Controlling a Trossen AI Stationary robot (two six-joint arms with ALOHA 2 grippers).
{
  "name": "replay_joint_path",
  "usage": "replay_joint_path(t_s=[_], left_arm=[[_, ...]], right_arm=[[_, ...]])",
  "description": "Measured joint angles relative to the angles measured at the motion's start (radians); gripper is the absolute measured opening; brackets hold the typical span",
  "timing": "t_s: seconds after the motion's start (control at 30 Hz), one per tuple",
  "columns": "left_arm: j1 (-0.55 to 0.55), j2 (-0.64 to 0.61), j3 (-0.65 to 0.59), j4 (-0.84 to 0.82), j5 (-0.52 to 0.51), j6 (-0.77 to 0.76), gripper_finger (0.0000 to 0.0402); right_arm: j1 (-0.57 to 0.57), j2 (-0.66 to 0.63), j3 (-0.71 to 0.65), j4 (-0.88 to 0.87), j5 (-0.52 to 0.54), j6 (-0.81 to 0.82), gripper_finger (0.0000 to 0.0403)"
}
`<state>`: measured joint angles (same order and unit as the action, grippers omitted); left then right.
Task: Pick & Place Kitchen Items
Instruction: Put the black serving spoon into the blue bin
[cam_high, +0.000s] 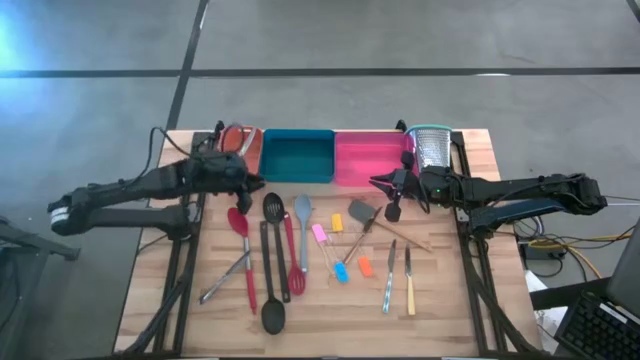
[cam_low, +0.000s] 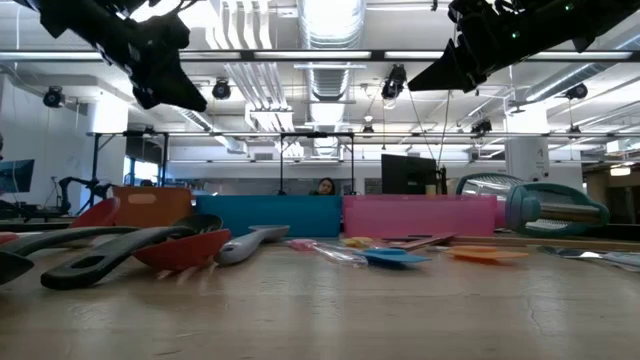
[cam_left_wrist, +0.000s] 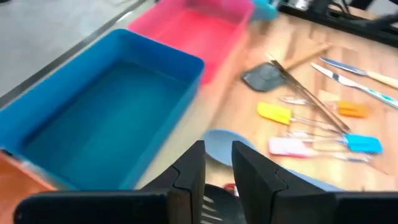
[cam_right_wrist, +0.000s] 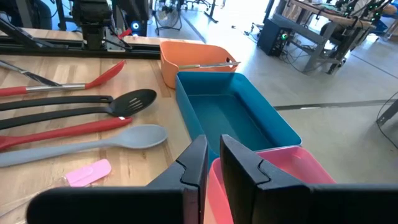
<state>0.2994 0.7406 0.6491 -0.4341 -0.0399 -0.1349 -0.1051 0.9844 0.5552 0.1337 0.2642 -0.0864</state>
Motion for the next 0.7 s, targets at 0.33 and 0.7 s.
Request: replay_joint_path(t_s=[0.33,0.7], left_arm=[[-0.269,0.003,-0.001,-0.126,-0.186,-0.140,0.0073],[-0.486,0.080,-0.001,-0.143,-0.195,0.059,0.0073]], right_arm=[[0.000,0.000,0.000,0.007,0.000,-0.003,0.0038],[0.000,0.000,0.000,0.015,0.000,0.000,0.0038]])
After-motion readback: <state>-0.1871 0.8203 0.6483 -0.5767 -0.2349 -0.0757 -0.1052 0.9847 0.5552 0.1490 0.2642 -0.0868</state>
